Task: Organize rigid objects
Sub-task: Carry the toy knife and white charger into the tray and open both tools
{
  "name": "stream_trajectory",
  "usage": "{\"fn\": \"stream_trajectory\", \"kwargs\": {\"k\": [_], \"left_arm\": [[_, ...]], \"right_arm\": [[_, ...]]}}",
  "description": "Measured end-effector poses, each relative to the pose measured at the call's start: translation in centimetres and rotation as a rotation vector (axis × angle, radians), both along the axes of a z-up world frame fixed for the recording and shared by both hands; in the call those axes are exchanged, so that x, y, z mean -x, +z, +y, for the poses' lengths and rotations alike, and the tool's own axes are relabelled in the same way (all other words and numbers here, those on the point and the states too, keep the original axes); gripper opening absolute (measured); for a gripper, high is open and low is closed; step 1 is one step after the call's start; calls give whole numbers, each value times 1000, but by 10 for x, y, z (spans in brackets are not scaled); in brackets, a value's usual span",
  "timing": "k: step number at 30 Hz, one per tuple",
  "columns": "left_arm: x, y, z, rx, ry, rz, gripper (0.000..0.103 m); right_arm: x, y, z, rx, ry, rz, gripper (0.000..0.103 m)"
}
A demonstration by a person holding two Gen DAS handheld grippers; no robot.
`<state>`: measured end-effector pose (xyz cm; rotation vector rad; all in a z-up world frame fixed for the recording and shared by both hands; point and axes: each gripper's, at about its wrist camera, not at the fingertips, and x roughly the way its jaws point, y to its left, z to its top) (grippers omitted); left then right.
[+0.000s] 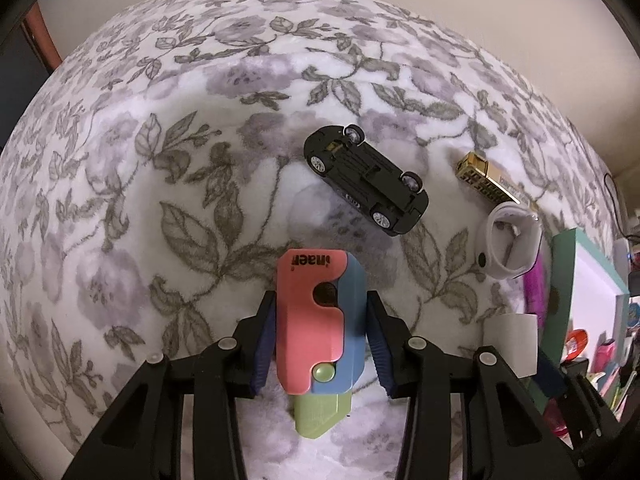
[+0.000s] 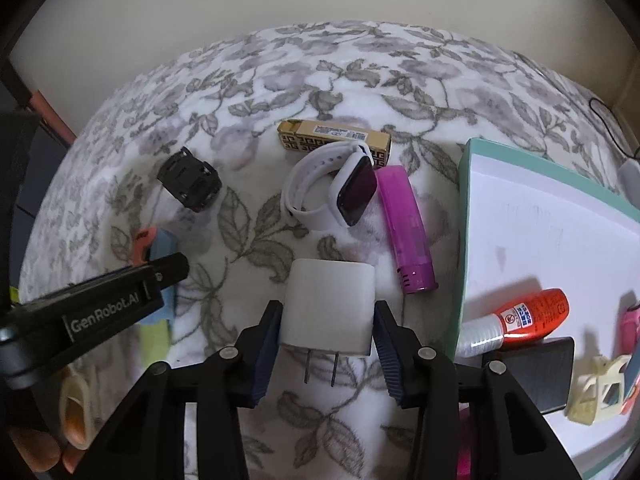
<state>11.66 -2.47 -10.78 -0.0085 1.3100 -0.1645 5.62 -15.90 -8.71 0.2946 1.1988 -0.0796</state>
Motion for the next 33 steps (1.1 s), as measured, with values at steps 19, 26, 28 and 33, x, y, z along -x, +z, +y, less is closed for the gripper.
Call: {"fn": "stream_trajectory", "kwargs": {"k": [19,26,28,33], "left_arm": [[8,84,-10,106,-62,-201,44],[20,91,-28,99,-113,-215,44],[25,91,-37,89,-136,-216,44],[41,94,-65,69,-215,-233,44]], "right_arm": [[17,57,-25,-24,-78,-134,47],[28,69,-50,13,-146,-139,47],[31,71,-60,5,-164,-143,47],[43,69,-96,21,-246,-123,47]]}}
